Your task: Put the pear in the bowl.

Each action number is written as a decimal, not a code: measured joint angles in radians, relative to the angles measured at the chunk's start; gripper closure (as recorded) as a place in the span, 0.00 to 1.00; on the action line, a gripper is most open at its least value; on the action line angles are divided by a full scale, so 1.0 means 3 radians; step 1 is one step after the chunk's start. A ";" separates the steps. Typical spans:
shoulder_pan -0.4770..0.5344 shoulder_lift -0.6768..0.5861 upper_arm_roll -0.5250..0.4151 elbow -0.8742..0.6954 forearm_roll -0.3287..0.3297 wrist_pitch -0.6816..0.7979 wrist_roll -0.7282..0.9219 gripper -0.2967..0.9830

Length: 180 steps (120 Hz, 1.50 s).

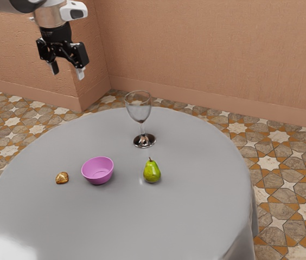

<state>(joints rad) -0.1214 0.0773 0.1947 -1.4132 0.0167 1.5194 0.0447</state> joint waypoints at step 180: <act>-0.0524 0.1650 -0.0230 -0.0124 -0.0182 0.1131 0.0056 0.23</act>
<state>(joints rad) -0.2785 0.5723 0.1259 -1.4505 -0.0378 1.8586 0.0615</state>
